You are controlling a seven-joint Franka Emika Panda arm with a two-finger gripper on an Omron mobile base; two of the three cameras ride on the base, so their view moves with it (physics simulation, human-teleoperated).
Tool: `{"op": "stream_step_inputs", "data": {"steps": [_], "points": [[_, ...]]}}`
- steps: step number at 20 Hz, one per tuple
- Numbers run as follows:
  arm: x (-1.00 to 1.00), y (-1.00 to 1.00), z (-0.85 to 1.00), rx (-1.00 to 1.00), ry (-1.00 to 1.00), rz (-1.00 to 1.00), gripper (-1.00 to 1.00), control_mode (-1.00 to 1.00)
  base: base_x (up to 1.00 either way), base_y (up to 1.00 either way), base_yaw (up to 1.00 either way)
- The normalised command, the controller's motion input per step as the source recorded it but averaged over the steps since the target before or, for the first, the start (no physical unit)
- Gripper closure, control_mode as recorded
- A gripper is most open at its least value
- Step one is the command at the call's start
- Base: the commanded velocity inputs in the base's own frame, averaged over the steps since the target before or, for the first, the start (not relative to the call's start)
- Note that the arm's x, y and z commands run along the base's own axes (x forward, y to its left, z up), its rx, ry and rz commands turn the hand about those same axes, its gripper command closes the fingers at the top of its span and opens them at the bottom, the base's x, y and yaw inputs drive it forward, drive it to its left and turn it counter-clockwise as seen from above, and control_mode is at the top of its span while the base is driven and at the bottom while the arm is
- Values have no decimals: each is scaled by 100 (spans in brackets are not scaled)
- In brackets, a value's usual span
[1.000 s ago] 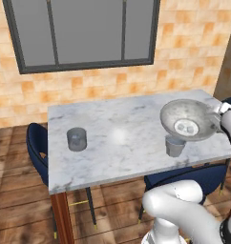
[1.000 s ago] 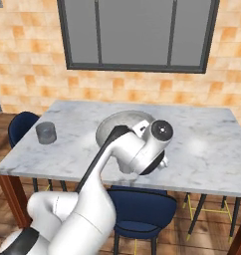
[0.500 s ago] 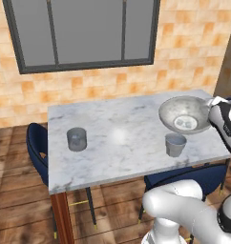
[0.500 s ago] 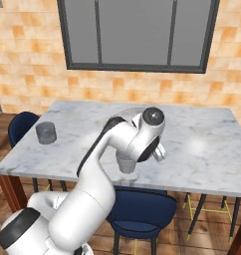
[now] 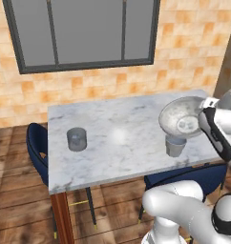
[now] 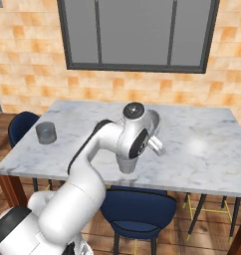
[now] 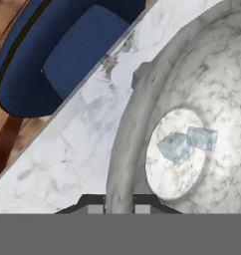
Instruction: There are four ice cubes in the ice bowl. Place two ice cubes in each glass of water.
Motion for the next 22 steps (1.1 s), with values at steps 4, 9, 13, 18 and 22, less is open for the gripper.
{"op": "stream_step_inputs", "data": {"steps": [4,9,13,18,22], "points": [[15,0,0,-27,5,0,100,-100,0,0,0],[16,0,0,-17,1,0,100,-100,0,0,0],[15,-12,5,-8,0,0,100,-100,0,0,0],[14,-15,10,-5,0,0,100,-100,0,0,0],[10,-3,8,-16,0,0,100,-100,0,0,0]]}}
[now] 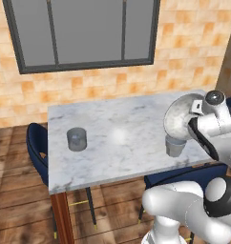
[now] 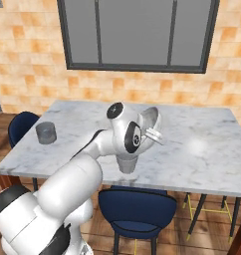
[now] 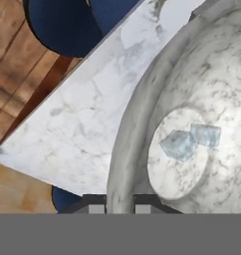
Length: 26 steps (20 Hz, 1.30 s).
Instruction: There are four ice cubes in the ice bowl. Place two ice cubes in each glass of water.
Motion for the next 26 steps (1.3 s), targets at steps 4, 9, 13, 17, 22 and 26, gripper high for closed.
{"op": "stream_step_inputs", "data": {"steps": [4,9,13,17,22,26], "points": [[1,0,7,-24,0,0,100,-100,0,0,0],[0,0,5,-21,1,0,100,-100,0,0,0],[0,0,18,-12,0,0,100,-100,0,0,0],[0,0,44,-6,0,0,100,-100,0,0,0],[0,0,50,-4,0,0,100,-100,0,0,0],[0,0,25,-11,-2,0,100,-100,0,0,0]]}}
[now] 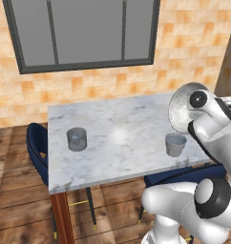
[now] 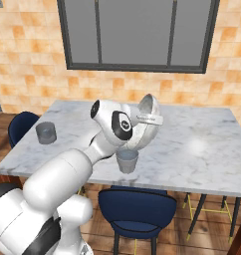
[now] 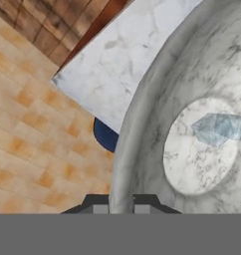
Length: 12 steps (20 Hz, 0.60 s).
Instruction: There are four ice cubes in the ice bowl. Place two ice cubes in each glass of water.
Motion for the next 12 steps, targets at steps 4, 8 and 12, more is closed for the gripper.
{"op": "stream_step_inputs", "data": {"steps": [4,8,12], "points": [[-1,0,0,-18,0,0,100,-100,0,0,0],[-4,0,0,-10,0,0,100,-100,0,0,0],[0,10,1,-2,0,0,100,-100,0,0,0]]}}
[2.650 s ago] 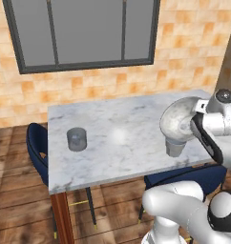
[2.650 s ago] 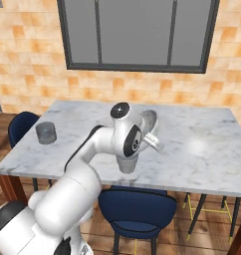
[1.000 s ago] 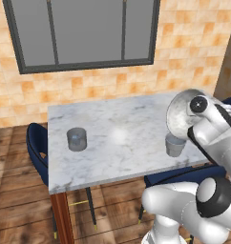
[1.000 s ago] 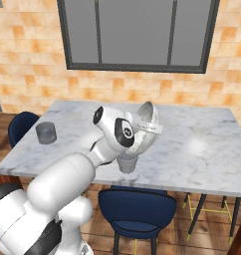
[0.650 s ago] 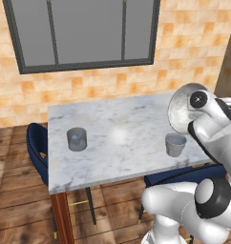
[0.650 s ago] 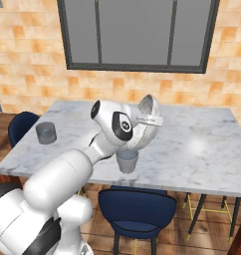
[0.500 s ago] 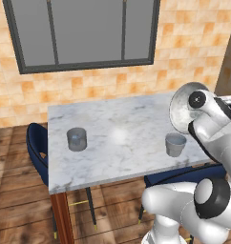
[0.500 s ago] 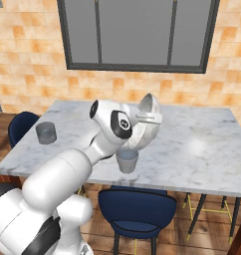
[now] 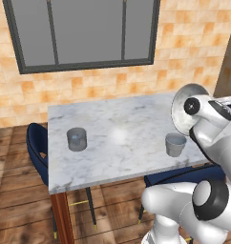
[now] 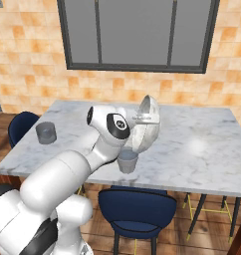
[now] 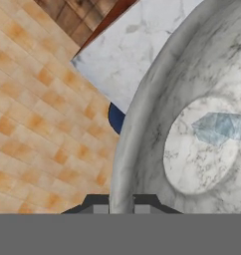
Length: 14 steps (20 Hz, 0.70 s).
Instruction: There are four ice cubes in the ice bowl. Place two ice cubes in each glass of water.
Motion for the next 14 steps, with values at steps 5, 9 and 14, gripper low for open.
{"op": "stream_step_inputs", "data": {"steps": [5,9,14], "points": [[-2,13,7,0,0,0,100,-100,0,0,0],[-6,6,2,0,0,0,100,-100,0,0,0],[-7,9,0,-2,0,0,100,-100,0,0,0]]}}
